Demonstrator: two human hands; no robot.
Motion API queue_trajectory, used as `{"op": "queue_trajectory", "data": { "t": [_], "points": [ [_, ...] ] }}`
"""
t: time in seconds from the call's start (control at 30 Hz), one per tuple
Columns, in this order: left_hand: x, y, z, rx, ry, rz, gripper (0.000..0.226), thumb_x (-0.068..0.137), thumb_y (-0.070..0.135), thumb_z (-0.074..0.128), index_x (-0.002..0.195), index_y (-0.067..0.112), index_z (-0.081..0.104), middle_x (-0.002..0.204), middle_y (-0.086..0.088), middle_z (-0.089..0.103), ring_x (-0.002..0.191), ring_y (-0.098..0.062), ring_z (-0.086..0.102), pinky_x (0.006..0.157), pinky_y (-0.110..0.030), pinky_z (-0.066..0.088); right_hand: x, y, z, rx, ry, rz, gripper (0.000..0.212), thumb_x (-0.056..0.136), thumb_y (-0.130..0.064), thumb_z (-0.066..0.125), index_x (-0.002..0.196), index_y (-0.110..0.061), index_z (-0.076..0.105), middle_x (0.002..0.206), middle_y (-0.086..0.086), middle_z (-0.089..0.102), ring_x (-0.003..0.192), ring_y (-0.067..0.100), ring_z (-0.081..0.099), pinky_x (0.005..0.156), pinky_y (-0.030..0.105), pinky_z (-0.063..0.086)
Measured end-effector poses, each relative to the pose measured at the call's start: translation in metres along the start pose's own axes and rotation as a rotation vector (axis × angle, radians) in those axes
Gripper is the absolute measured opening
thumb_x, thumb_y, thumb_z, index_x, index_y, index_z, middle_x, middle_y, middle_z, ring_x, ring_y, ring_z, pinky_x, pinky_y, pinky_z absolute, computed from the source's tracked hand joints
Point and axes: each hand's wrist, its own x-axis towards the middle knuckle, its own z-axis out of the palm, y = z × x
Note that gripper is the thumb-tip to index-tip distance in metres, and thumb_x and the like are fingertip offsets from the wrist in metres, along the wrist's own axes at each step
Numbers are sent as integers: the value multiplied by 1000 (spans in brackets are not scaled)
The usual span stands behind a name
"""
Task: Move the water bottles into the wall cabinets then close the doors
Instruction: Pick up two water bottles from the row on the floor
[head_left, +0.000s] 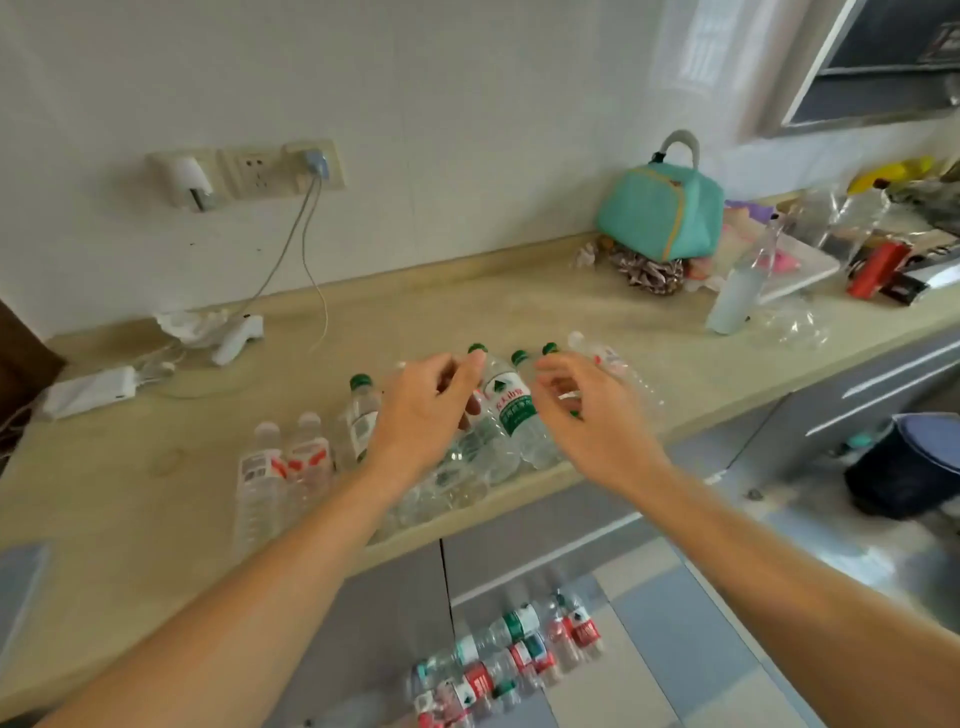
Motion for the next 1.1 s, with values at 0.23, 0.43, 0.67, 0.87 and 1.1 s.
{"op": "queue_trajectory", "data": {
  "t": [0.23, 0.43, 0.67, 0.87, 1.1],
  "points": [
    [-75, -103, 91, -14, -209, -132, 38, 102, 41, 55, 81, 14, 70, 66, 3, 71, 53, -8, 66, 52, -20, 51, -93, 124, 43, -64, -86, 263, 25, 101, -20, 58, 124, -22, 64, 106, -11, 65, 91, -7, 60, 73, 4, 46],
    [-122, -217, 172, 92, -303, -359, 36, 100, 45, 54, 75, 22, 65, 65, 2, 69, 60, -16, 68, 59, -39, 56, -140, 261, 106, -16, -209, 504, 23, 102, -16, 54, 120, -20, 66, 96, -9, 66, 83, -2, 61, 67, 6, 48],
    [-184, -373, 282, 317, -202, -622, 29, 98, 42, 61, 84, 18, 68, 74, 1, 72, 69, -21, 68, 65, -37, 56, -187, 435, 187, 9, -401, 743, 19, 102, -18, 56, 115, -16, 69, 89, -3, 69, 79, 21, 69, 71, 35, 58],
    [-258, -514, 352, 358, -19, -853, 21, 96, 33, 67, 99, 12, 67, 90, -5, 71, 87, -28, 65, 76, -35, 50, -223, 568, 259, 89, -458, 923, 17, 99, -12, 54, 112, -9, 65, 89, 7, 69, 80, 26, 67, 77, 44, 61],
    [-318, -643, 394, 344, 95, -1049, 49, 93, 35, 70, 132, 11, 54, 123, -17, 57, 113, -35, 56, 93, -42, 48, -255, 666, 348, 315, -349, 1195, 23, 103, -17, 56, 122, -5, 59, 98, 16, 68, 84, 29, 71, 69, 36, 63]
  ]
}}
